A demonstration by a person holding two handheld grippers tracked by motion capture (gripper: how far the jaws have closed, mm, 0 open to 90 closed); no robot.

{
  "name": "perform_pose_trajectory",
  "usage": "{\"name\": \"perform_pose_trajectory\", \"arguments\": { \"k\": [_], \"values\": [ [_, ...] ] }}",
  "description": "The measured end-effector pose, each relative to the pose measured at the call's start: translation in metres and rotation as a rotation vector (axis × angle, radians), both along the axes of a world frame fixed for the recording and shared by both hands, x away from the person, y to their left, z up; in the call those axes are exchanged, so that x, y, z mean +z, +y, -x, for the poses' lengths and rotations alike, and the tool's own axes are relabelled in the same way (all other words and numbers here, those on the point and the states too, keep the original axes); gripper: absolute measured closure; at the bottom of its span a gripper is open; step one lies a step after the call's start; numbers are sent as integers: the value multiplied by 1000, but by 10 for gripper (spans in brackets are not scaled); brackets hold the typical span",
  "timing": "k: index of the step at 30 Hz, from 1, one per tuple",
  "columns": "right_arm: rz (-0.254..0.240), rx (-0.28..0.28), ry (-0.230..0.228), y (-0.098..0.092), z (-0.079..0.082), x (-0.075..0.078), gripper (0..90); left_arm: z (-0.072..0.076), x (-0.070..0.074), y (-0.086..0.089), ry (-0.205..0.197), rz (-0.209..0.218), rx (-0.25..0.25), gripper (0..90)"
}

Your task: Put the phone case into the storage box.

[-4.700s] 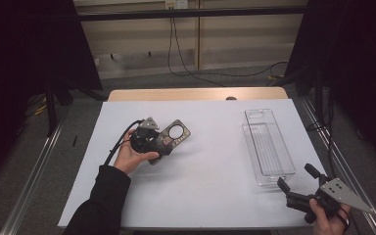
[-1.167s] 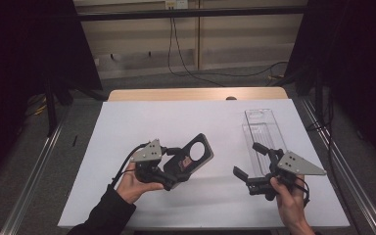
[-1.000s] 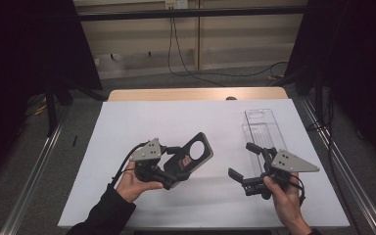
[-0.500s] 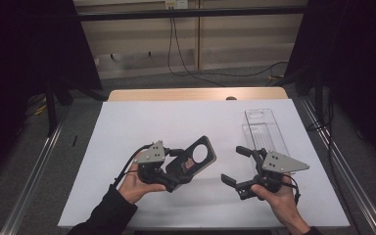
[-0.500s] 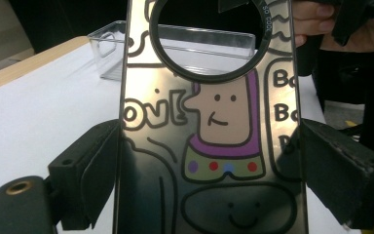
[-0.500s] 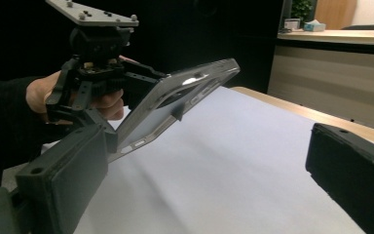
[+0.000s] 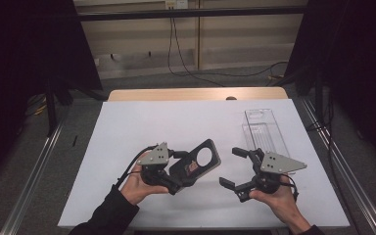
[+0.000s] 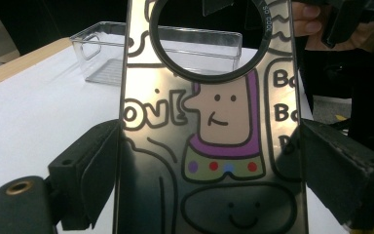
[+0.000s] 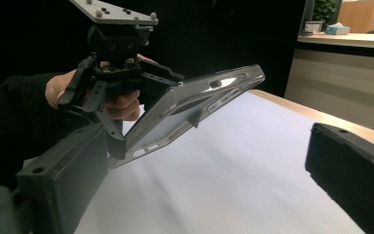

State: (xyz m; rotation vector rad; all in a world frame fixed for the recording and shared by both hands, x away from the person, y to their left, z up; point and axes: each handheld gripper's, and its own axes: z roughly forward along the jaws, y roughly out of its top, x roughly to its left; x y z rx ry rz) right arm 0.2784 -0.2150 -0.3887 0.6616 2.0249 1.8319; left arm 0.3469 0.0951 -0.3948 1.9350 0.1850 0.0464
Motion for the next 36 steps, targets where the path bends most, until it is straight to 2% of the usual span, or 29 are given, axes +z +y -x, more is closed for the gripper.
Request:
{"name": "perform_pose_trajectory", "arguments": {
  "k": [7, 11, 13, 16, 24, 29, 36],
  "values": [
    [-6, 21, 8, -1, -6, 4, 2, 0, 3, -2, -7, -3, -11, 123],
    [-13, 34, -8, 1, -9, 5, 0, 2, 3, -4, -9, -11, -31, 123],
    [14, 40, -3, 3, -11, 2, 0, 2, 2, -4, -6, -7, -35, 123],
    [10, 45, -6, 3, -12, 1, 0, 1, 0, -5, 0, -16, -36, 123],
    [10, 69, 10, 1, -16, 0, 1, 1, 2, -10, -9, -32, -70, 123],
    [10, 94, 30, 3, -22, -2, 0, 2, 1, -12, -3, -39, -85, 123],
    [26, 128, 35, 4, -22, -3, 0, 2, 0, -13, 5, -46, -100, 123]
  ]
}}
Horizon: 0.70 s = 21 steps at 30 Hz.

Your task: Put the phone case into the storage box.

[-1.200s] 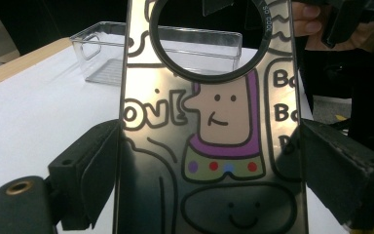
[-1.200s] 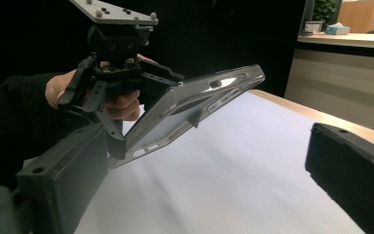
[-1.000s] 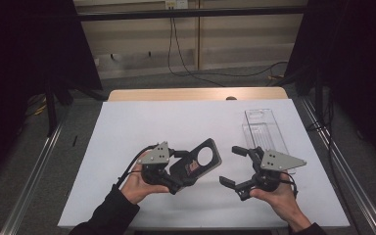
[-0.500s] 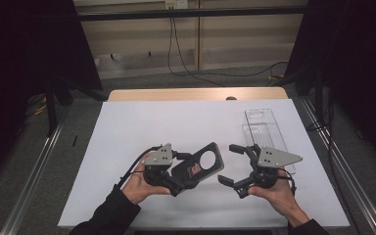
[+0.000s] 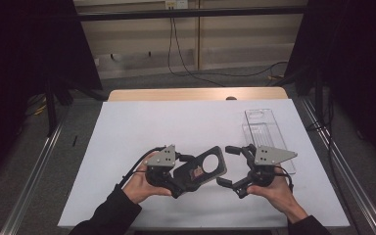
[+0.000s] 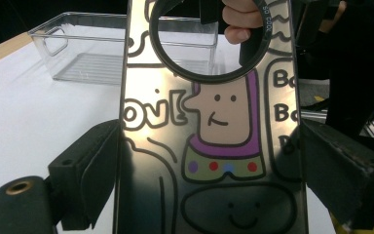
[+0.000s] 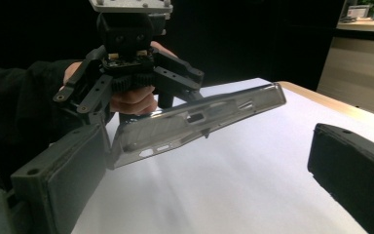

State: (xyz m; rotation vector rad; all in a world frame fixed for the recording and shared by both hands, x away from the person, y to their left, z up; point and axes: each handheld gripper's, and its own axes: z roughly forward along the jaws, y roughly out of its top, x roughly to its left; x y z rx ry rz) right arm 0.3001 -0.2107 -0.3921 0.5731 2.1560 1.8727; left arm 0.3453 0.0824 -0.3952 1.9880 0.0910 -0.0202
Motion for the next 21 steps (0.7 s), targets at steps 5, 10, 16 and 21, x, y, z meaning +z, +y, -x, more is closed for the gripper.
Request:
{"name": "perform_pose_trajectory", "arguments": {
  "k": [5, 10, 16, 21],
  "values": [
    [8, 26, 5, 1, -1, 0, 0, 0, 0, -1, 5, -6, -18, 123],
    [20, 38, 4, 3, -3, 0, 0, -2, 1, -3, 2, -15, -23, 123],
    [30, 56, 4, 6, -4, -2, 0, -2, 7, -7, -10, -23, -51, 123],
    [31, 64, 0, 4, -4, -2, 0, -3, 8, -14, -8, -34, -79, 123]
  ]
}}
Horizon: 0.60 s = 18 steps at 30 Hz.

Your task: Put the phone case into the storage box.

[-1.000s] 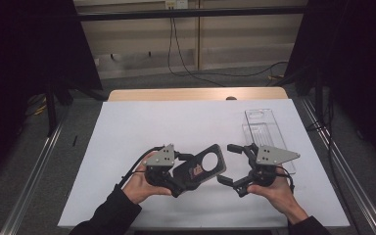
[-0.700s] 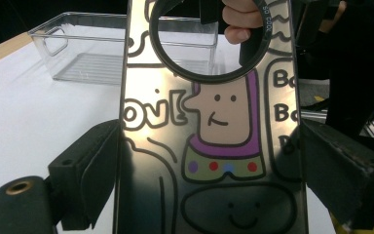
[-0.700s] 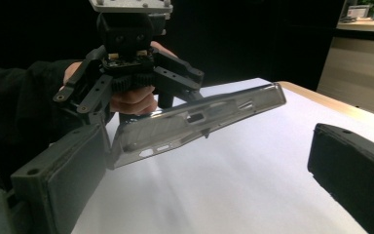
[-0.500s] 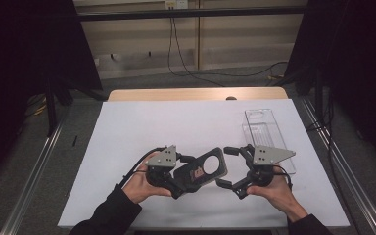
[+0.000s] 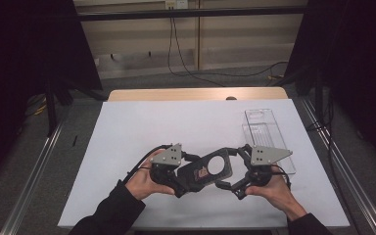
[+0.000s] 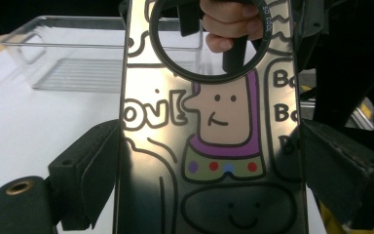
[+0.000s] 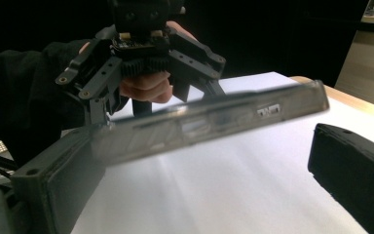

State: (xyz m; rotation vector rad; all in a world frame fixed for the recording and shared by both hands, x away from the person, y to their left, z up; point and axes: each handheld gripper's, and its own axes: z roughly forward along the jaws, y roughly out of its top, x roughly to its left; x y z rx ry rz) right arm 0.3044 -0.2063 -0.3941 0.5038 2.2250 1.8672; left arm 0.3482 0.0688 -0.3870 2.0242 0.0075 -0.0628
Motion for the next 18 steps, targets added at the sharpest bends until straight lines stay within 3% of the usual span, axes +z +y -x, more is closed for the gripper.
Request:
{"name": "perform_pose_trajectory", "arguments": {
  "k": [18],
  "values": [
    [32, 80, -4, 3, 1, -4, 24, -1, -8, -3, 34, -42, -57, 123]
  ]
}}
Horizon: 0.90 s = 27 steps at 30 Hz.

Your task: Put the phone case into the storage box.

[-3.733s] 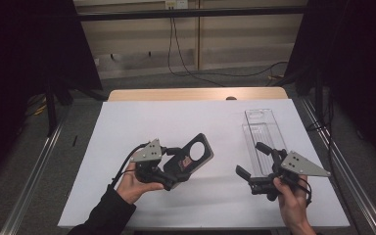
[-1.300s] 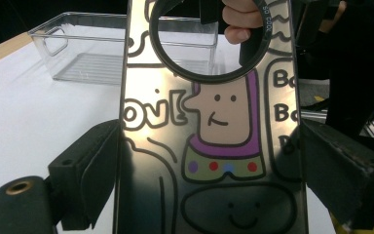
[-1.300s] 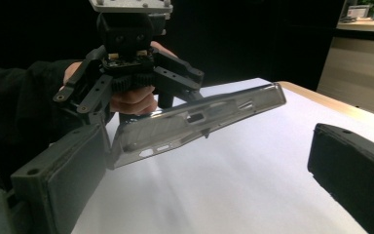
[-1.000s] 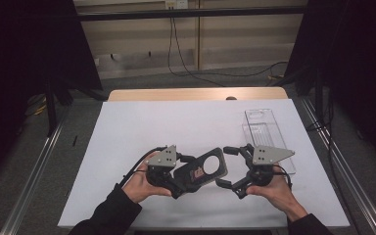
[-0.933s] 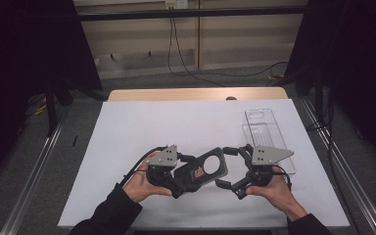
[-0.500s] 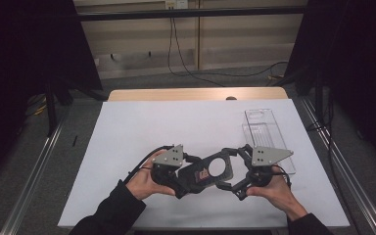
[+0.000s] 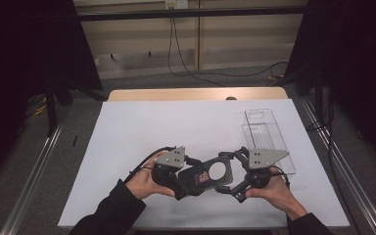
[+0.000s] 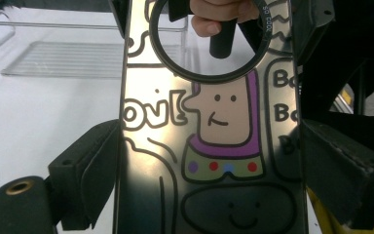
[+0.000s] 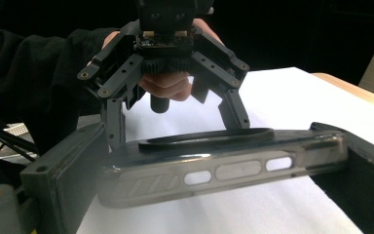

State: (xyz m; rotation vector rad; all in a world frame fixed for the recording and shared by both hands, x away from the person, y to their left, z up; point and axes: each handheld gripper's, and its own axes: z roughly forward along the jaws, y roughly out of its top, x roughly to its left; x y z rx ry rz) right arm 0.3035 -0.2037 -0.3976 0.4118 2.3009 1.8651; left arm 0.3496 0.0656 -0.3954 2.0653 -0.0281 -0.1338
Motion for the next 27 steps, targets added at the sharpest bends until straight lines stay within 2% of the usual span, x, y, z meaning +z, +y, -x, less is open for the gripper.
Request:
{"name": "perform_pose_trajectory", "arguments": {
  "k": [12, 27],
  "values": [
    [9, 15, 10, 0, -2, -2, 55, -1, -3, -2, -7, -15, -9, 123],
    [38, 81, 33, 1, -2, -4, 90, 2, -4, -3, -20, -35, -38, 123]
  ]
}}
